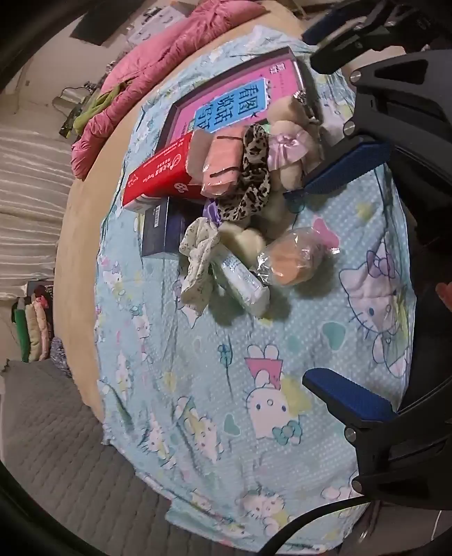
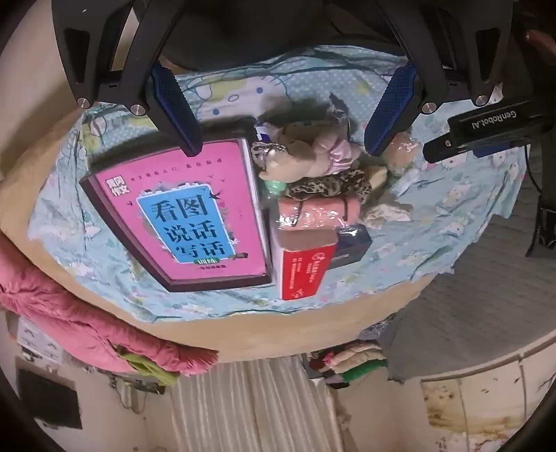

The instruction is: Organize soft objects

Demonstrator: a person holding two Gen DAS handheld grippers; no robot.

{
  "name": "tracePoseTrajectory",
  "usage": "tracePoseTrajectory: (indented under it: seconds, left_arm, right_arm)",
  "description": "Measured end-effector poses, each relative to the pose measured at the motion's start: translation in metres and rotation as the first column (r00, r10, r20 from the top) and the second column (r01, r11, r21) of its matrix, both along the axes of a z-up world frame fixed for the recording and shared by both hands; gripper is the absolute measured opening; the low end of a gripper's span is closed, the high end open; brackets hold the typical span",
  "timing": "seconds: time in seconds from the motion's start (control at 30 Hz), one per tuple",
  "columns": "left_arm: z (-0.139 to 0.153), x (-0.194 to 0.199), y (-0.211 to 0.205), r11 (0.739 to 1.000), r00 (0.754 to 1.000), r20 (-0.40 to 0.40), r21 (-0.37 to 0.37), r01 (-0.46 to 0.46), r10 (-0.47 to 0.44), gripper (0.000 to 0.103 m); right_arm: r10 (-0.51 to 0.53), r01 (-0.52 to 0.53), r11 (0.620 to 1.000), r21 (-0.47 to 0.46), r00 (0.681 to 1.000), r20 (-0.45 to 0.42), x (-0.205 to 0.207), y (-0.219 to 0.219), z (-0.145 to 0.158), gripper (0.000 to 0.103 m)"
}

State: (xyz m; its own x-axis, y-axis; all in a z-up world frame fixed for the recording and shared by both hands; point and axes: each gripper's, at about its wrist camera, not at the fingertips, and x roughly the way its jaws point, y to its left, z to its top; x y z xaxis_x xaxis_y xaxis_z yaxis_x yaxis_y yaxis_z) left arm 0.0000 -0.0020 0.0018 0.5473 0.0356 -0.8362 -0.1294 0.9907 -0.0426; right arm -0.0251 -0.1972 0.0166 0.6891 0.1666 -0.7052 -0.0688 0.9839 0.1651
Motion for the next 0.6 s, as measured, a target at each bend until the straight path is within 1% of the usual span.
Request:
tracePoseTrajectory:
  seconds: [0.07, 0.1, 0.27, 0.3, 0.47, 0.53, 0.6]
  left_arm:
    - [0.001, 0.001, -0.001, 1.000, 1.000, 0.010, 0.010, 0.001, -0.001, 0.101]
    - [0.001, 0.001, -0.001, 1.000, 1.000, 0.014, 0.013, -0.001, 0.001, 0.101]
    - [0.002, -0.001, -0.012, 0.999, 0.999, 0.038, 0.033, 0.000, -0.001, 0.101]
    - [0.005, -0.011, -0.005, 1.000, 1.000, 0.014, -0.002, 0.009, -0.009, 0.101]
    - [0.006, -0.019, -0.010, 1.000, 1.000, 0.019, -0.007, 0.021, -0.021, 0.101]
    - [0.006, -0.012, -0.005, 1.000, 1.000, 0.000, -0.021, 0.019, -0.019, 0.101]
    - [0.007, -0.012, -0.005, 1.000, 1.000, 0.001, -0.021, 0.020, -0.020, 0.101]
  right_arm:
    - [-0.009, 0.009, 1.000, -0.009, 1.000, -0.005, 0.003, 0.001, -0.003, 0.094]
    - [0.022, -0.021, 0.999, -0.043, 1.000, 0.010, 0.002, 0.005, -0.002, 0.094]
    - [0.023, -0.022, 0.999, -0.041, 0.999, 0.022, -0.003, 0.005, 0.001, 0.094]
    - [0.026, -0.025, 0.999, -0.043, 0.999, 0.024, -0.005, 0.004, 0.003, 0.094]
    - [0.028, -0.026, 0.998, -0.063, 0.999, 0.027, -0.004, 0.011, 0.003, 0.094]
    - [0.031, -0.029, 0.997, -0.069, 0.999, 0.028, -0.004, 0.012, 0.004, 0.095]
    - [0.031, -0.029, 0.997, -0.073, 0.999, 0.031, -0.005, 0.012, 0.004, 0.094]
